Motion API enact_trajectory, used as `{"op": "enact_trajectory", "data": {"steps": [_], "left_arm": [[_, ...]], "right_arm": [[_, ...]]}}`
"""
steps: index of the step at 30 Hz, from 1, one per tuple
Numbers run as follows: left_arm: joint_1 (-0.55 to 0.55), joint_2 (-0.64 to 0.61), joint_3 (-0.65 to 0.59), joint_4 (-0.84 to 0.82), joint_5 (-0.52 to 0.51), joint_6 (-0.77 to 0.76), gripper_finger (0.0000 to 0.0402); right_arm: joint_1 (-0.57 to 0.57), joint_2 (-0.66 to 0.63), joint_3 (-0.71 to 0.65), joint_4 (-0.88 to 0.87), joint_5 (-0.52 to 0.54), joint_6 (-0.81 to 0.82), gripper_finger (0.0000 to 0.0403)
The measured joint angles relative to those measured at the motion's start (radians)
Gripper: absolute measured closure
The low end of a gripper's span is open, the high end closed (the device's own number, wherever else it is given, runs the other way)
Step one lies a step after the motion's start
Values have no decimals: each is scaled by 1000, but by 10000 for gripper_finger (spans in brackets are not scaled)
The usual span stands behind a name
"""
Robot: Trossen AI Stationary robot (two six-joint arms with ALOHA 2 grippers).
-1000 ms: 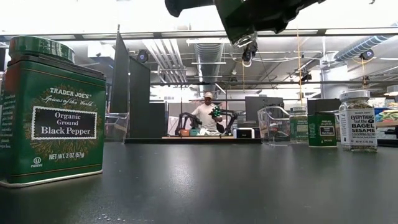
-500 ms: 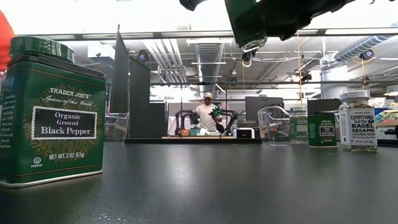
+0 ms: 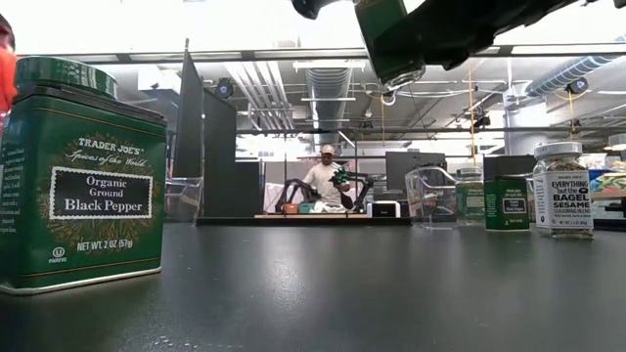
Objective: Sort spices by type
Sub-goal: Put the top green seasoning bottle into the top right transparent bin
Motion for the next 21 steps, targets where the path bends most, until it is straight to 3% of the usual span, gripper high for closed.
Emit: {"op": "enact_trajectory", "data": {"steps": [12, 14, 18, 21], "left_arm": [[0, 0, 0, -9, -3, -63, 216], [-1, 0, 0, -20, -18, -81, 216], [-2, 0, 0, -58, -27, -122, 216], [-3, 2, -1, -72, -46, -139, 216]], "right_arm": [[1, 0, 0, -7, -6, 64, 215], [4, 0, 0, -10, 2, 87, 183], [4, 0, 3, -32, 24, 149, 62], [5, -2, 5, -30, 27, 172, 16]]}}
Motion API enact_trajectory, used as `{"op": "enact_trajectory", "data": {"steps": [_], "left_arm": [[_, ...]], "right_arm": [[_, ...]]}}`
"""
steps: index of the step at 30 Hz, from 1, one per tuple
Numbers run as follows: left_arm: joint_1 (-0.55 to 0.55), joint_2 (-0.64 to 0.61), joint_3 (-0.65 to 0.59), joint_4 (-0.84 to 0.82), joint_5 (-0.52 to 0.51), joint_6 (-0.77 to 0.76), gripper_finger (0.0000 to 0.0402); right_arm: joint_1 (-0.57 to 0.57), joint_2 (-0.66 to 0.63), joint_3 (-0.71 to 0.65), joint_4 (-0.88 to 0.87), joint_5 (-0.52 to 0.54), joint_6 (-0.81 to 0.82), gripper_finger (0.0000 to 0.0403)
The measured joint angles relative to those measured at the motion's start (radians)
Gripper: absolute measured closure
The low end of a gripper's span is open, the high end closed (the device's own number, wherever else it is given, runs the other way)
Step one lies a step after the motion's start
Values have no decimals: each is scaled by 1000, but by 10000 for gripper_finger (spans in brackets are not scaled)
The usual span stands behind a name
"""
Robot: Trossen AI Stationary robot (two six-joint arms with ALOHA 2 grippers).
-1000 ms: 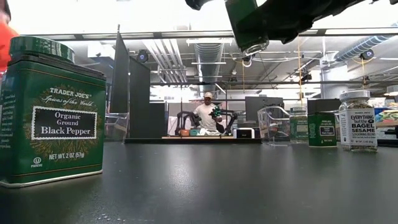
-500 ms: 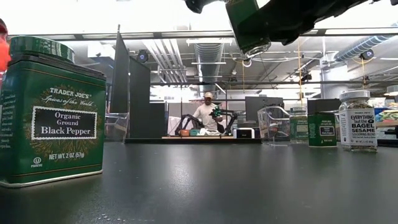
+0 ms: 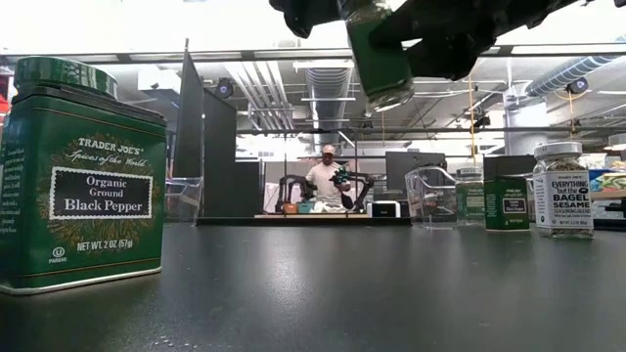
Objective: Sort spices by type
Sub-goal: Put the top green seasoning bottle into the top right transparent bin
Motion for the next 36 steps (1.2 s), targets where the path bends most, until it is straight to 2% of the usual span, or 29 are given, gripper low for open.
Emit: {"op": "enact_trajectory", "data": {"steps": [7, 10, 16, 22, 29, 33, 36], "left_arm": [[0, 0, 0, -1, -79, -6, 216], [5, -4, 1, -17, -129, -2, 216], [29, -11, 60, -77, -127, 30, 216], [95, -11, 126, -91, 24, 132, 216], [272, 1, 211, -97, 276, 214, 216], [353, 75, 291, -83, 357, 260, 216], [409, 171, 412, -98, 446, 268, 216]], "right_arm": [[0, -43, 2, -58, -6, 50, 29], [6, -87, 20, -166, -10, 109, 32], [17, -169, 65, -387, -9, 213, 32], [34, -215, 126, -575, 20, 279, 31], [140, -224, 144, -630, 39, 269, 31], [214, -233, 144, -629, 63, 242, 31], [273, -235, 144, -630, 66, 215, 31]]}}
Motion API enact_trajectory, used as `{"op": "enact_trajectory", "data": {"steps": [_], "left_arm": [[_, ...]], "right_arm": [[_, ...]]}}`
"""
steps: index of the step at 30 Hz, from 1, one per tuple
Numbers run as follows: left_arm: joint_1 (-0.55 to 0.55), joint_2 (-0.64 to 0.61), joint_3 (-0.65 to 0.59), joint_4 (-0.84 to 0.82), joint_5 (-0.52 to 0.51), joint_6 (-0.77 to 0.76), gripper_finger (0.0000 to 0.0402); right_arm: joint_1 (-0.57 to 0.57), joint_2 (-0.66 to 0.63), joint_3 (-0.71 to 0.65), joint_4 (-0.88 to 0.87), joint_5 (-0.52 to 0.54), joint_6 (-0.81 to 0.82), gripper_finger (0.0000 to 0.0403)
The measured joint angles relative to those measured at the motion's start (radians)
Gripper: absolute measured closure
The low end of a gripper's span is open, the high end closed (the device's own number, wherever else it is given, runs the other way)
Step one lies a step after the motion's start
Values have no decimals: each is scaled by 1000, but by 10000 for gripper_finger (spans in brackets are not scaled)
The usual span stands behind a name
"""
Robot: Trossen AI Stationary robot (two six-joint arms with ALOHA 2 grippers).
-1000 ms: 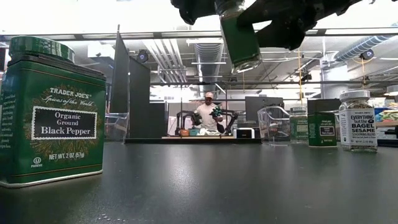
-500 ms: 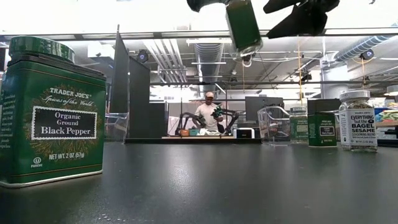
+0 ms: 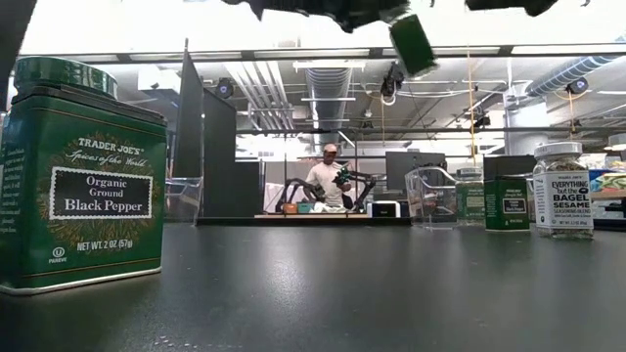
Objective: Sort spices by type
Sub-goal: Put the top green seasoning bottle into the top right transparent bin
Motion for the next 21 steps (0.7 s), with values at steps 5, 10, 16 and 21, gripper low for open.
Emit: {"op": "enact_trajectory", "data": {"steps": [5, 10, 16, 21], "left_arm": [[81, 195, 284, -184, 80, 18, 216], [171, 385, 599, -426, 200, 23, 216], [227, 535, 760, -376, 279, -4, 216], [260, 529, 684, -270, 287, 4, 216]], "right_arm": [[96, -12, 0, -37, 5, -23, 31], [200, -77, 0, -90, 73, -17, 31], [284, -168, -2, -76, 102, -90, 31], [296, -239, -2, -55, 106, -124, 31]]}}
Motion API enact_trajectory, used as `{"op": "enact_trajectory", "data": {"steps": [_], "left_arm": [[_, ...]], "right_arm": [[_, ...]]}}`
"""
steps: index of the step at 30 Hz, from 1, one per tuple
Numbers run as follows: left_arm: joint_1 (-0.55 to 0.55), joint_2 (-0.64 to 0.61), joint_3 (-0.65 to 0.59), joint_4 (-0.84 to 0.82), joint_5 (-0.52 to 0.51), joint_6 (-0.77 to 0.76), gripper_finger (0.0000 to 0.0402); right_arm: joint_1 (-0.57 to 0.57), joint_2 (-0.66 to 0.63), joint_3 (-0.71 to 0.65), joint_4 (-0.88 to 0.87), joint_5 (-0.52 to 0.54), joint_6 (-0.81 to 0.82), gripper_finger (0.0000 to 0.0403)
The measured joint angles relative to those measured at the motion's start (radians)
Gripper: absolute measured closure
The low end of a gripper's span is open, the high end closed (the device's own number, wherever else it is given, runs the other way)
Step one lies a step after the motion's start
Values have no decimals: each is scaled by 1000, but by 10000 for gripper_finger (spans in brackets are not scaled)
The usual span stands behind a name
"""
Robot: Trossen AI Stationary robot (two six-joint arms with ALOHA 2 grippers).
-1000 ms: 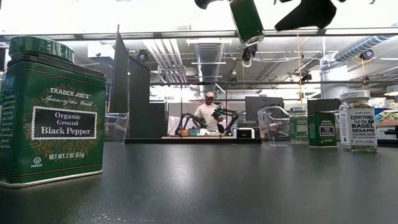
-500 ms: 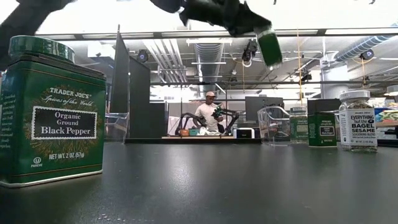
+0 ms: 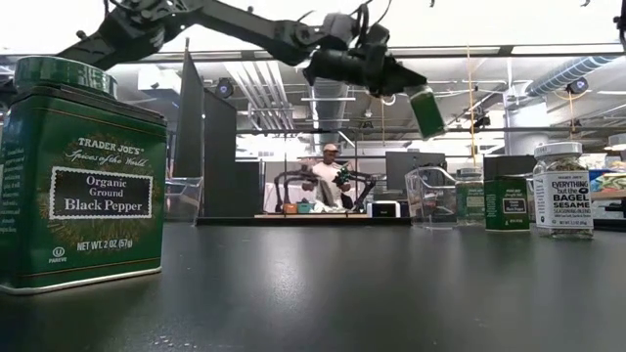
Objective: Sort spices by type
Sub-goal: Put the top green seasoning bottle into the top right transparent bin
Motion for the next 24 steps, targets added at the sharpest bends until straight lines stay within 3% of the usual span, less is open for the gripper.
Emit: {"op": "enact_trajectory", "data": {"steps": [6, 16, 24], "left_arm": [[24, 5, -1, 35, -14, -4, 216], [22, 58, -3, 71, -169, -97, 216], [5, 58, -4, 80, -166, -114, 216]], "right_arm": [[-1, -66, 0, 5, -1, -60, 31], [-1, -85, -7, 4, 47, -76, 31], [-1, -72, -10, 4, 48, -77, 31]]}}
